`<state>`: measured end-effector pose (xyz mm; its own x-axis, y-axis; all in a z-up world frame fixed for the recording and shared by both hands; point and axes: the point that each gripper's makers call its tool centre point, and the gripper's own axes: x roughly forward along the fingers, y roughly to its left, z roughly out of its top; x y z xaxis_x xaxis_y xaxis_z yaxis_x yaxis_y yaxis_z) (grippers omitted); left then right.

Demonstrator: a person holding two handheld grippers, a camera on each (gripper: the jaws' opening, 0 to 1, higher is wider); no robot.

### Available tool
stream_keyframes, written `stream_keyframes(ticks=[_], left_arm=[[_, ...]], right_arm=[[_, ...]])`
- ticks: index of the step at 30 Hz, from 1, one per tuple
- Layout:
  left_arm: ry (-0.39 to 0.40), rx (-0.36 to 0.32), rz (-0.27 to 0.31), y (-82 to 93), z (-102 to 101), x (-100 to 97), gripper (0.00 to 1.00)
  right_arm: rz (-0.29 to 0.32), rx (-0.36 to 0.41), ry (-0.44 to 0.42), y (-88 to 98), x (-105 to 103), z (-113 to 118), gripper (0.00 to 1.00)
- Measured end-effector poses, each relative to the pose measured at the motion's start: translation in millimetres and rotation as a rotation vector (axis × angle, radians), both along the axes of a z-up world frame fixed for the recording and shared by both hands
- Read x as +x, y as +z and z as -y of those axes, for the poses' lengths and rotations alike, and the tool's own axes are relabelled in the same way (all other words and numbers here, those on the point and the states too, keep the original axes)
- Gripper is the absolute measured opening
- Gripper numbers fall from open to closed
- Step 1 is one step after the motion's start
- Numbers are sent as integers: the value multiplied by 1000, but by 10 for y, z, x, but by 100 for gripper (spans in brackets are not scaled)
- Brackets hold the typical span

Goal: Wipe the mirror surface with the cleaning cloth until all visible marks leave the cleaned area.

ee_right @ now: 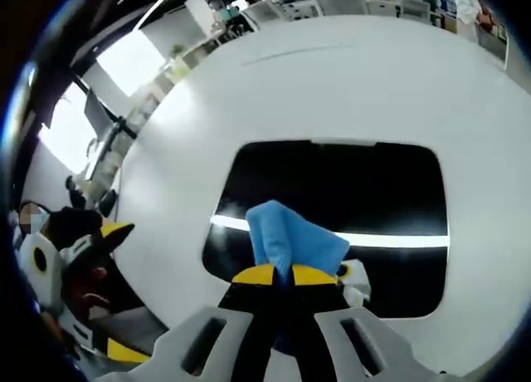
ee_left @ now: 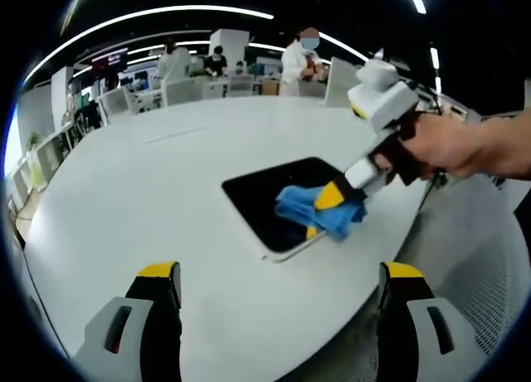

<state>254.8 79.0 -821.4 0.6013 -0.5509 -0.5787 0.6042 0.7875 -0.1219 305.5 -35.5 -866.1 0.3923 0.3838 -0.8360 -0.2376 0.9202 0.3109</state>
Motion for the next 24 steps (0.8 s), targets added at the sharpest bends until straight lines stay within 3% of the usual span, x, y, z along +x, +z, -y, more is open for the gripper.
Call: stream_keyframes(ticks=[24], left_arm=[[4,-2,-2,-2,-13,10,99]], right_arm=[[-17,45,31,-15,26,-360,0]])
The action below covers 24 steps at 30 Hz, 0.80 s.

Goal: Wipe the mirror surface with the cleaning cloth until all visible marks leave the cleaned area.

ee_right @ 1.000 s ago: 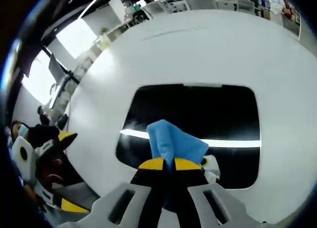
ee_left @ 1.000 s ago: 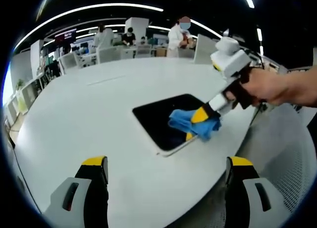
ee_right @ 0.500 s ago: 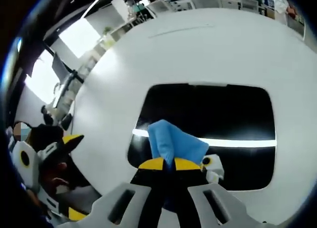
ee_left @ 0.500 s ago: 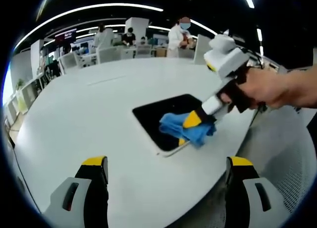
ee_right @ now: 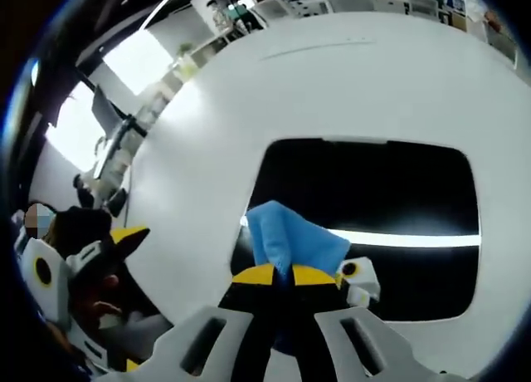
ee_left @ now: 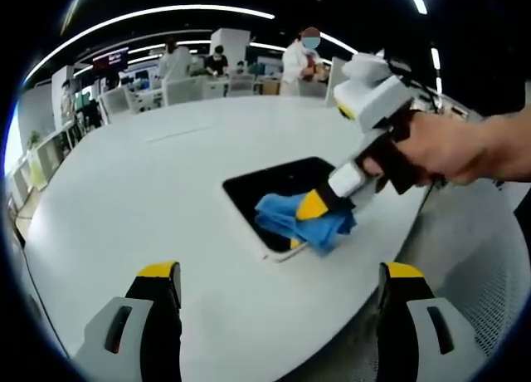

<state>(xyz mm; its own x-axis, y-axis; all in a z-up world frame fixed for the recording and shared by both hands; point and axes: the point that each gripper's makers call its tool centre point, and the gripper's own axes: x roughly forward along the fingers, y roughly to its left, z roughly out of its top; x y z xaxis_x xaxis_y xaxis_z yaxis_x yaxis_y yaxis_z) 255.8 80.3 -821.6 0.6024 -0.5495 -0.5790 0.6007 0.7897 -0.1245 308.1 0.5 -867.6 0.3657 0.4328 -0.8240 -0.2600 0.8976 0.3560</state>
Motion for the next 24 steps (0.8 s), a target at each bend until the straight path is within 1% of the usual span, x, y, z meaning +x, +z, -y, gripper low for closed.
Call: stream_keyframes(ticks=[5,11,17,24], left_arm=[[4,-3,1,3,-6,4,99],[6,-4,0,-2,-10,4,99],[7,-4,-1,-2,-10,2,99],[7,-6,-4,-9,-8,4,99]], right_arm=[[-1,13,11,8,-8,-94,0],[8,11,30,16,-17,-183,0],[7,24,40,9,10,-283,0],[7,19,54,-5,29,-303,0]])
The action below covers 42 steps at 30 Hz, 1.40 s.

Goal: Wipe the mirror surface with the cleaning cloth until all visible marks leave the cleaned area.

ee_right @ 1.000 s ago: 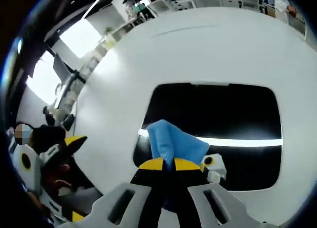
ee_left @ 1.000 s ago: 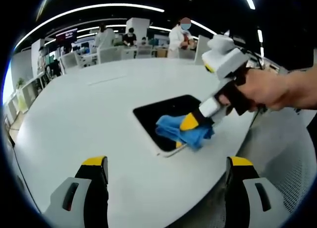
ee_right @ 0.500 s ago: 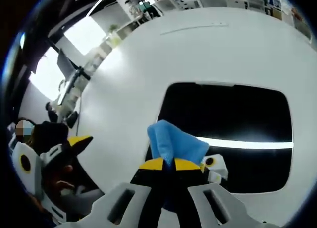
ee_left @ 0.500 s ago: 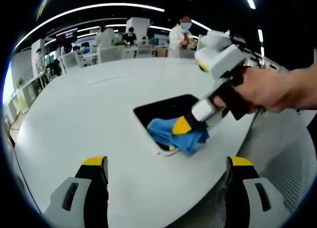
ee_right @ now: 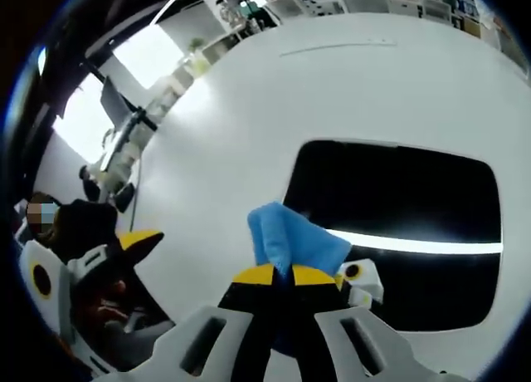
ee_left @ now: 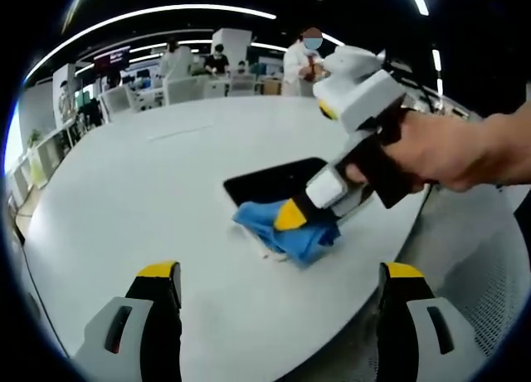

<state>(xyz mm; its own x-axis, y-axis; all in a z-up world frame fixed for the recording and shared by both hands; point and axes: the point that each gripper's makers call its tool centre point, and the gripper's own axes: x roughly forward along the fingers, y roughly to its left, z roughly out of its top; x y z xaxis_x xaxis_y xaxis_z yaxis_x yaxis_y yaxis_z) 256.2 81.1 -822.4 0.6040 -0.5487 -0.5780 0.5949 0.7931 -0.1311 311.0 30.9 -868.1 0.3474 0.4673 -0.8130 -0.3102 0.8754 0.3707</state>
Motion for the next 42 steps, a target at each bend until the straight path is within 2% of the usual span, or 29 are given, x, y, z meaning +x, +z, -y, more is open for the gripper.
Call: stream_keyframes(ticks=[25,42], left_arm=[[-1,5,-6,-14,-3,-12,99],[-6,2,-9,-15,5,-17,99]], right_arm=[[9,-2,18,20,0,9,0],[17,-18,28,8,210,10,0]])
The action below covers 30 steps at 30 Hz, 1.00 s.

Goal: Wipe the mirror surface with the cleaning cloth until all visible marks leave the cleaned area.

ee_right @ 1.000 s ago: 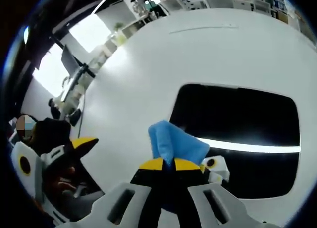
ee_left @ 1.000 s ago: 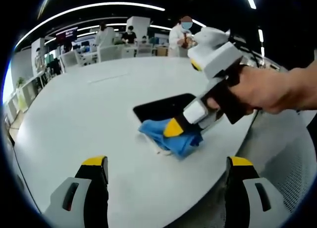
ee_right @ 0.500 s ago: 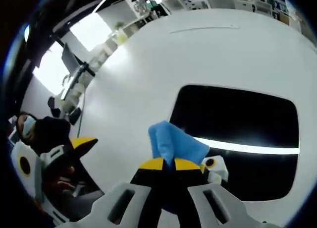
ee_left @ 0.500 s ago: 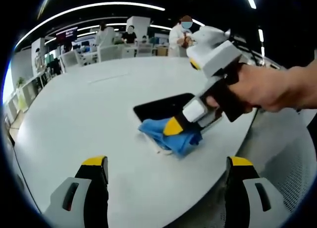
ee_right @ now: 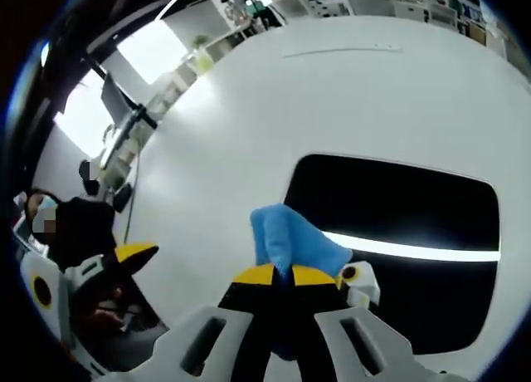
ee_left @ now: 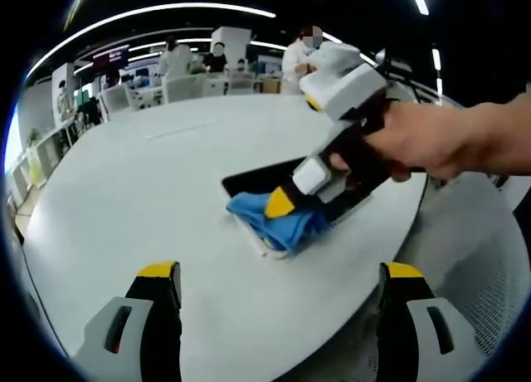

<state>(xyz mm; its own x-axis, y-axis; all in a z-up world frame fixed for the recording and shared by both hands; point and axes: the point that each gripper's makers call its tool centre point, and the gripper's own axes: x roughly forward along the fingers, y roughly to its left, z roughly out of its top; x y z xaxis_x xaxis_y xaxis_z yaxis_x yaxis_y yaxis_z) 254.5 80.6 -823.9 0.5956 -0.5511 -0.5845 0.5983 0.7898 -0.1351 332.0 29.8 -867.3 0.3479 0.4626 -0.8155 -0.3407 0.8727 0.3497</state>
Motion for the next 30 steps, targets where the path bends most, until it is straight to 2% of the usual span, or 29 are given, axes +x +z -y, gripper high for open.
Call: stream_keyframes(ticks=[22,30], left_arm=[[4,-9,-10,-12,-6,-5,99],[14,-12,-11,-12,-19,2,99]], right_arm=[[8,-15,0,5,447,-20,0],[15,-41,28,-12,607,-15,0]])
